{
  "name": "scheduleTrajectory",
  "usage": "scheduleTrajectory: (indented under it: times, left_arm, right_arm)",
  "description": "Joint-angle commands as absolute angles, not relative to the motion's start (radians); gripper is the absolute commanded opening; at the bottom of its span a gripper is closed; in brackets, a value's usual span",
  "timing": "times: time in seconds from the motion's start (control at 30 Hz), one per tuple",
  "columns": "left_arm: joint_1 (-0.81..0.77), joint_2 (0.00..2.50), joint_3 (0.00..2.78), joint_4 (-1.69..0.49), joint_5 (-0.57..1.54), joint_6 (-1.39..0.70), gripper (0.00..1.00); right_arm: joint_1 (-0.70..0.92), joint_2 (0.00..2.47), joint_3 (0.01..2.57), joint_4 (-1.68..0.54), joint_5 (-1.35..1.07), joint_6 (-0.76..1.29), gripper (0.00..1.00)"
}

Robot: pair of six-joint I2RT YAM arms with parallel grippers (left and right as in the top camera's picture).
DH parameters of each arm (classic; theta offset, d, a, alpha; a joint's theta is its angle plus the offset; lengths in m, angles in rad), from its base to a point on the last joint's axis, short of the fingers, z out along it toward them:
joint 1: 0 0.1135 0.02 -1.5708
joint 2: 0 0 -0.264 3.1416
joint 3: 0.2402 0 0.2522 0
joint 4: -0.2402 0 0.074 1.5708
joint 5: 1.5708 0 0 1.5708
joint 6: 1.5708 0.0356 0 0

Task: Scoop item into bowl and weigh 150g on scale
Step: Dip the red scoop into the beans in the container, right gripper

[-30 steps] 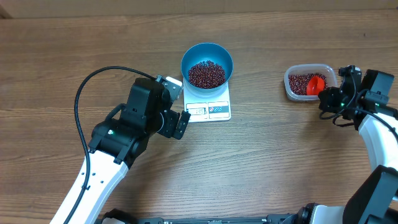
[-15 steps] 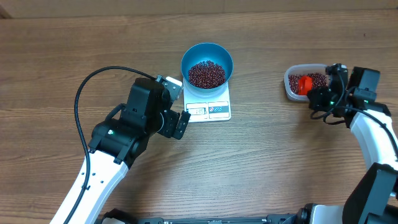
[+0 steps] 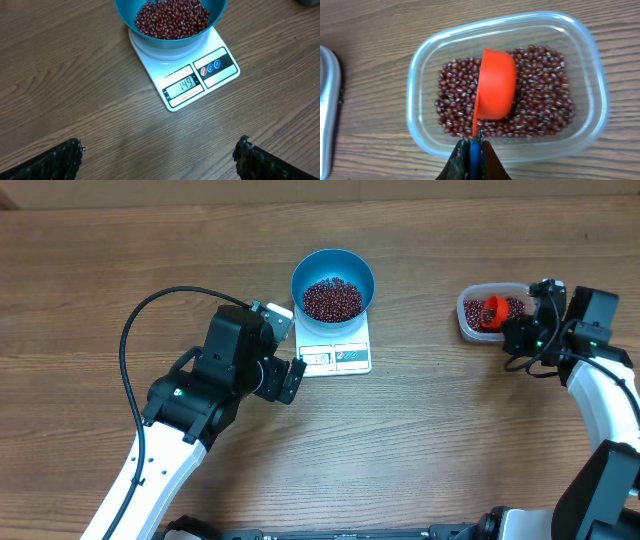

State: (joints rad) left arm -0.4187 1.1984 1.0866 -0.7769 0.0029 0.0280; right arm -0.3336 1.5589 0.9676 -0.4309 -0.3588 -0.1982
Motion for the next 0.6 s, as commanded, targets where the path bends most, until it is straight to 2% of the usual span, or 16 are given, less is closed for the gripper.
scheduleTrajectory:
  times: [0.0,0.57]
  left_arm:
    - [-0.419,1.204,1.083,-0.774,-0.004,0.019,0.99]
    - [-0.419,1.204,1.083,-0.774,-0.004,0.019,0.99]
  right_arm:
    - [-0.337,1.522,0.983,-0.432,-0.36,-0.27,0.04]
    - [-0.337,1.354,0.983,-0.485,-0.361,-0.326,0.04]
